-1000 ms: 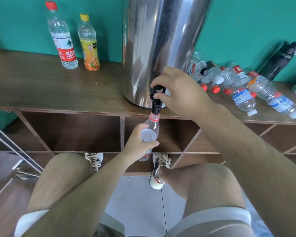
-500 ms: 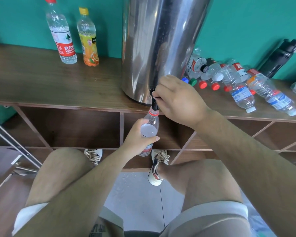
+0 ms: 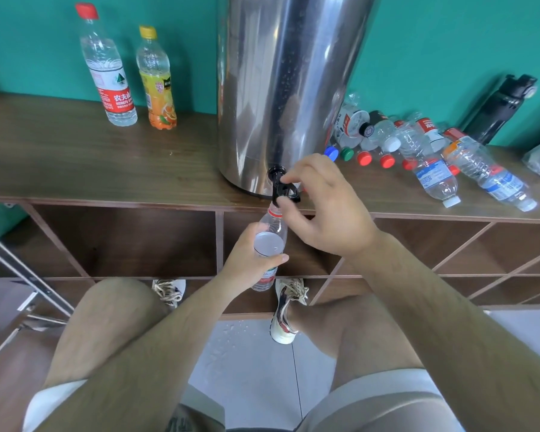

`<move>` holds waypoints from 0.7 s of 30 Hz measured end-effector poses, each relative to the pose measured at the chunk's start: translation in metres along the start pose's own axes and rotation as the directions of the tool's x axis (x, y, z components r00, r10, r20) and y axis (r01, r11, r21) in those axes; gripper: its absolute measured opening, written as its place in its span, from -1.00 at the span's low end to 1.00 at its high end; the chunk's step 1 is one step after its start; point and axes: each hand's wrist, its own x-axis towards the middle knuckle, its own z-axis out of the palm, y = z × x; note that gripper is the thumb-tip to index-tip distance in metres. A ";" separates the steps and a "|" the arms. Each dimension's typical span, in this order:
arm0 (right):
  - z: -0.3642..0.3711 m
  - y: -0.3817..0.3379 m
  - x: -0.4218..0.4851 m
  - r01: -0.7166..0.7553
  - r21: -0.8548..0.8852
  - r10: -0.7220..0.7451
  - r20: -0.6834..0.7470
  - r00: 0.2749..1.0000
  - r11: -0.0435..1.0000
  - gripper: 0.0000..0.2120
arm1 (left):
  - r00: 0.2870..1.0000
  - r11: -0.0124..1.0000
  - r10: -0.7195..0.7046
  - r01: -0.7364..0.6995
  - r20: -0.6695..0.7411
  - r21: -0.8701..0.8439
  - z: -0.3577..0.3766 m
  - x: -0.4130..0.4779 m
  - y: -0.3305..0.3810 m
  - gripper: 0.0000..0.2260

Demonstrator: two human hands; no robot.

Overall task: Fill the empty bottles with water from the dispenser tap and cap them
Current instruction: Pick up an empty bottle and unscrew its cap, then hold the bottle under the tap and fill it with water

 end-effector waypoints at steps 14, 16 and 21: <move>0.032 -0.019 -0.028 -0.275 0.150 0.306 -0.250 0.919 0.950 -0.84 | 0.998 0.997 0.053 -0.052 -0.019 0.049 0.005 0.006 -0.003 -0.40; 0.035 -0.020 -0.029 -0.293 0.185 0.336 -0.286 0.897 0.938 -0.86 | 0.998 0.996 0.066 -0.065 -0.022 0.054 0.004 0.007 -0.006 -0.41; 0.033 -0.010 -0.031 -0.222 0.207 0.278 -0.302 0.912 0.953 -0.87 | 0.997 0.995 0.073 -0.071 -0.026 0.069 0.000 0.010 -0.010 -0.41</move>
